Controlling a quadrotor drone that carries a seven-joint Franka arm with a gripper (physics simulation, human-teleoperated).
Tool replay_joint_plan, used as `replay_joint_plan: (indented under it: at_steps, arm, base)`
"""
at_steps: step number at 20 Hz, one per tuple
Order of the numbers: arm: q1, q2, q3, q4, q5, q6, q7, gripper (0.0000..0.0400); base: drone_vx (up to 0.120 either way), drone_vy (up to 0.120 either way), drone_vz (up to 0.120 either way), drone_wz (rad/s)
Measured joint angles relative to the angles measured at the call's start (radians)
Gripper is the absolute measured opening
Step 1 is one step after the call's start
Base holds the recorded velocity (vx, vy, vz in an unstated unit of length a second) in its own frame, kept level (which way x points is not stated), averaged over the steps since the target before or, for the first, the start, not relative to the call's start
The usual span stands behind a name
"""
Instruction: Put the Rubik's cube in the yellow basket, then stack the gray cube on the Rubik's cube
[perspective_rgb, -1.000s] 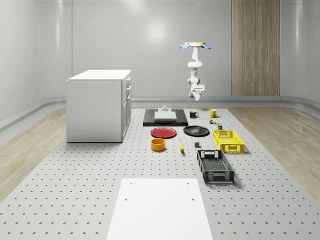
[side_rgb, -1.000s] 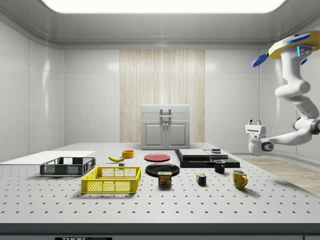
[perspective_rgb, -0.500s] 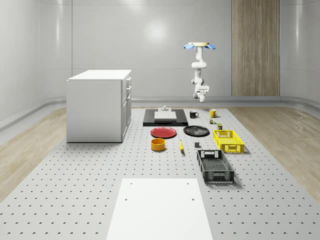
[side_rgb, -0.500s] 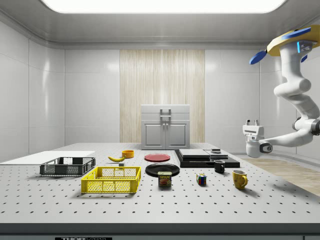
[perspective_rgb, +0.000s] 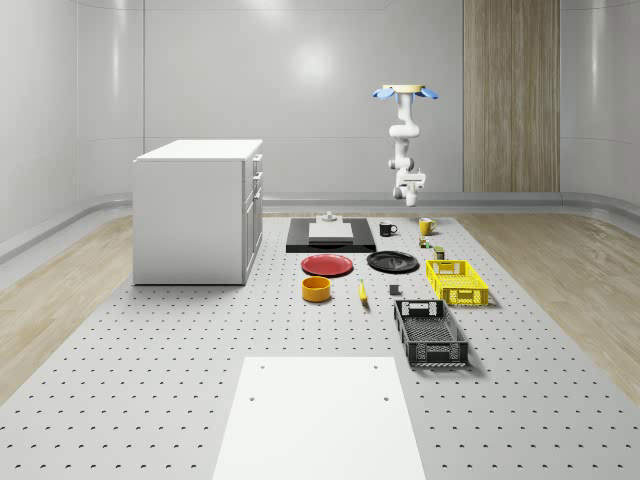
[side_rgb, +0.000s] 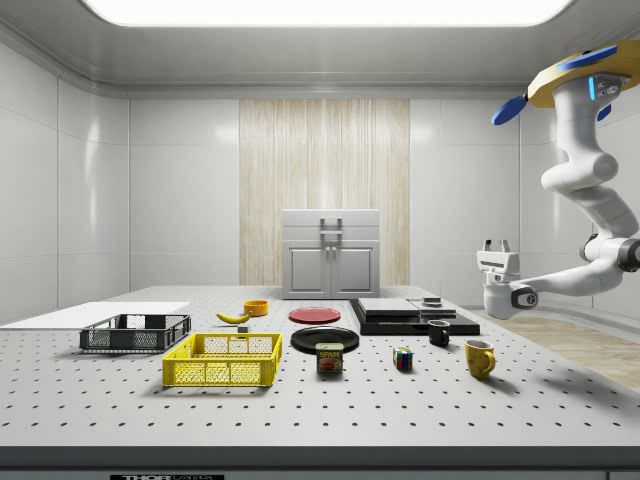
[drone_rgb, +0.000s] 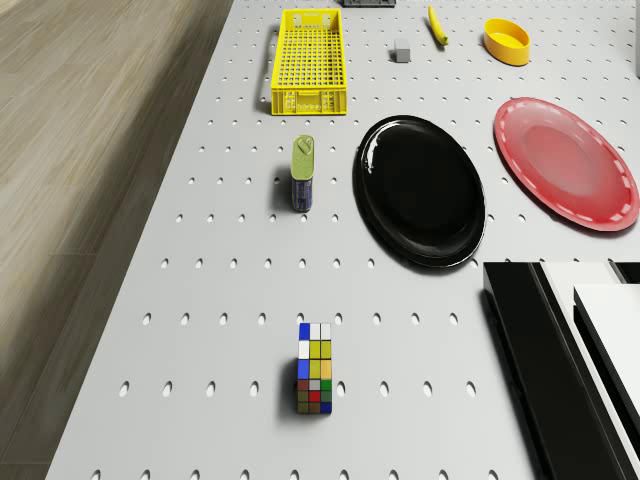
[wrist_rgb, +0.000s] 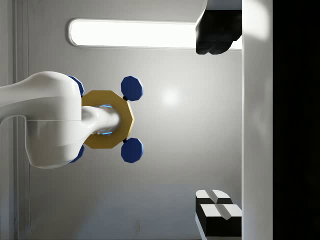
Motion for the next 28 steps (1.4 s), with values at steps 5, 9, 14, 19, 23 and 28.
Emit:
replay_joint_plan:
  at_steps: [5, 9, 14, 19, 23, 28]
  arm:
    - [-0.001, -0.003, 0.004, -0.003, -0.006, 0.004, 0.001, 0.04]
    - [-0.004, -0.005, 0.011, -0.005, -0.015, 0.007, 0.002, 0.04]
    - [-0.01, -0.008, 0.03, -0.008, -0.042, 0.011, 0.005, 0.04]
    - [-0.023, -0.011, 0.073, -0.014, -0.102, 0.015, 0.013, 0.04]
    - [-0.045, -0.016, 0.146, -0.029, -0.204, 0.02, 0.027, 0.04]
    - [-0.104, -0.033, 0.326, -0.097, -0.465, 0.033, 0.067, 0.04]
  base:
    - [0.12, 0.0, 0.0, 0.0]
    - [0.12, 0.0, 0.0, 0.0]
    - [0.12, 0.0, 0.0, 0.0]
    - [0.12, 0.0, 0.0, 0.0]
    - [0.12, 0.0, 0.0, 0.0]
    - [0.12, 0.0, 0.0, 0.0]
